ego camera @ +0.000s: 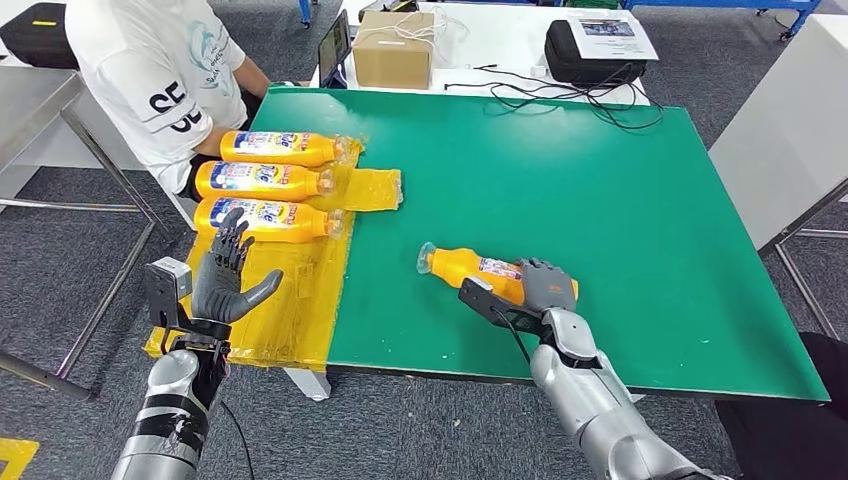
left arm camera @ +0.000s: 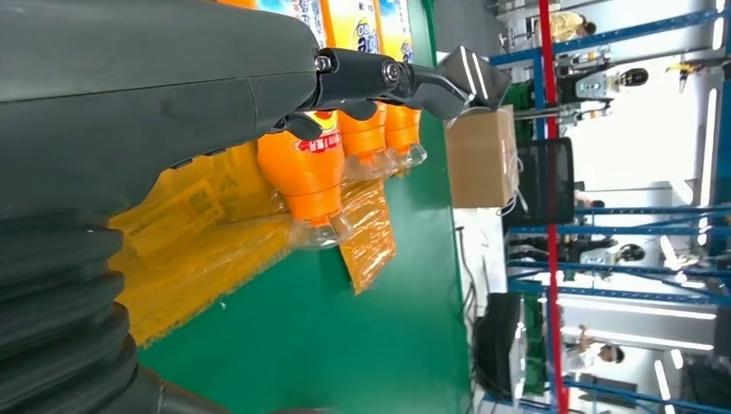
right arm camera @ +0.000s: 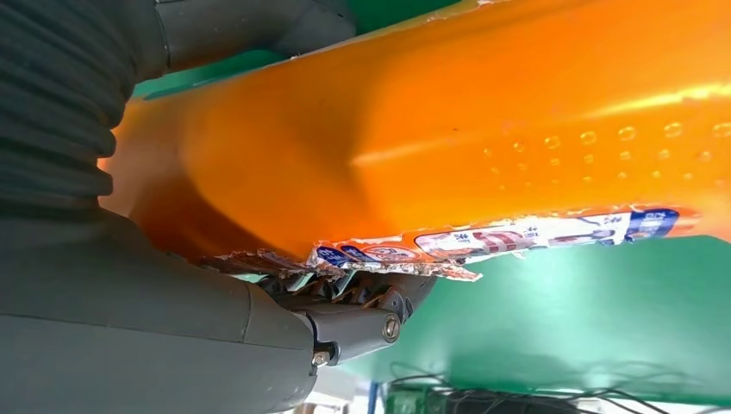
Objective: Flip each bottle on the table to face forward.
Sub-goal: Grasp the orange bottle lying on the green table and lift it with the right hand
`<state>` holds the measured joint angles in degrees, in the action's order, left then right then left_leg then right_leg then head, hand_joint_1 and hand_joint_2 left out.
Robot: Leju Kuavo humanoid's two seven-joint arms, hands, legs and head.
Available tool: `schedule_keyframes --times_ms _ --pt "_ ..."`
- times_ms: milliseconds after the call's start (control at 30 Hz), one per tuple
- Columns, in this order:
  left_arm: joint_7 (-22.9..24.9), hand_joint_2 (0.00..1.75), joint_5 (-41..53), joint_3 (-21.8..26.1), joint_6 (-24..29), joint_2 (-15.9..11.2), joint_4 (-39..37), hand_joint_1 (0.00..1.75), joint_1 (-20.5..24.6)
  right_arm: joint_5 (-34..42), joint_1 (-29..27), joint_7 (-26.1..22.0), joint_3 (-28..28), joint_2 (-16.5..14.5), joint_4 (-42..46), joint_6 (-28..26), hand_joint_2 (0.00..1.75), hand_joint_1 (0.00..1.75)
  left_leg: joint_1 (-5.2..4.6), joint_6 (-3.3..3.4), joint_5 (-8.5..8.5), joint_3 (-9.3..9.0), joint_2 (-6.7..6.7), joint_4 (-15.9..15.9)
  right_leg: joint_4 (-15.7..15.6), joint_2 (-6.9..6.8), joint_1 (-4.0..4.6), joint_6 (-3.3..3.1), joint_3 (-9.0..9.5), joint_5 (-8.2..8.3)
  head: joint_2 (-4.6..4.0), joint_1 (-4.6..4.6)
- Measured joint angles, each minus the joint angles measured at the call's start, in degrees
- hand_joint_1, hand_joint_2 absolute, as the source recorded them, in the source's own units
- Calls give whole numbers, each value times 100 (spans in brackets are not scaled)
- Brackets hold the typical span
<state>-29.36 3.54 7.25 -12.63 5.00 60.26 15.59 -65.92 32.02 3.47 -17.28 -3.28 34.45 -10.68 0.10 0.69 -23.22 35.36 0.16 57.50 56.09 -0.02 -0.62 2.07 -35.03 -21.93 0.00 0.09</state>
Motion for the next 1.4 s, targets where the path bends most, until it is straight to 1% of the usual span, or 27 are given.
schedule_keyframes --times_ms 100,167,300,433,567,667,800,967,1167,1267,1400 --pt "50 175 91 -59 77 -24 -84 0 55 513 25 -374 24 -121 -20 -267 175 175 1 -2 2 -1 7 0 1 5 1 -2 -2 3 0 1" --pt "125 175 149 -100 163 -28 -168 0 115 858 -13 -626 34 -290 25 -524 175 175 2 -5 5 3 6 0 3 5 3 -4 -7 5 0 0" --pt "231 175 221 -195 288 -27 -350 0 270 1319 -116 -941 35 -638 224 -919 175 175 8 -11 17 30 -3 0 6 0 10 -7 -28 7 0 0" --pt "316 175 228 -368 306 5 -617 0 541 1740 -65 -1334 -5 -995 418 -1536 175 175 10 -9 21 57 -5 1 8 -2 12 -11 -52 9 0 -1" --pt "332 175 179 -572 274 93 -857 0 808 1892 68 -1476 -116 -1316 466 -1763 175 175 7 -9 21 64 -6 1 7 -3 7 -11 -57 9 0 -1" --pt "338 175 36 -696 101 132 -999 0 953 1902 130 -1606 -239 -1440 467 -1976 175 175 5 -8 20 73 -6 1 6 -3 5 -11 -66 9 0 0" --pt "426 175 -183 -927 -140 214 -1114 0 1210 1667 306 -1650 -557 -1616 427 -2408 175 175 5 -6 23 84 -6 2 6 -3 5 -10 -78 10 0 -1" --pt "576 175 -362 -1203 -238 311 -1128 0 1460 1629 462 -1586 -974 -1673 362 -2512 175 175 5 -5 23 86 -7 2 7 -4 5 -10 -77 11 0 1" --pt "590 175 -433 -1329 -272 322 -1129 0 1513 1649 524 -1593 -1123 -1674 272 -2593 175 175 5 -5 23 89 -6 2 7 -3 5 -10 -82 10 0 1" --pt "604 175 -614 -1389 -446 323 -1130 0 1528 1651 552 -1634 -1177 -1674 219 -2606 175 175 5 -5 23 91 -6 2 7 -4 5 -10 -84 10 0 0" --pt "675 175 -1020 -1501 -829 328 -1103 0 1534 1677 558 -1720 -1319 -1674 134 -2611 175 175 5 -5 23 92 -6 2 7 -4 5 -10 -84 10 0 -1"
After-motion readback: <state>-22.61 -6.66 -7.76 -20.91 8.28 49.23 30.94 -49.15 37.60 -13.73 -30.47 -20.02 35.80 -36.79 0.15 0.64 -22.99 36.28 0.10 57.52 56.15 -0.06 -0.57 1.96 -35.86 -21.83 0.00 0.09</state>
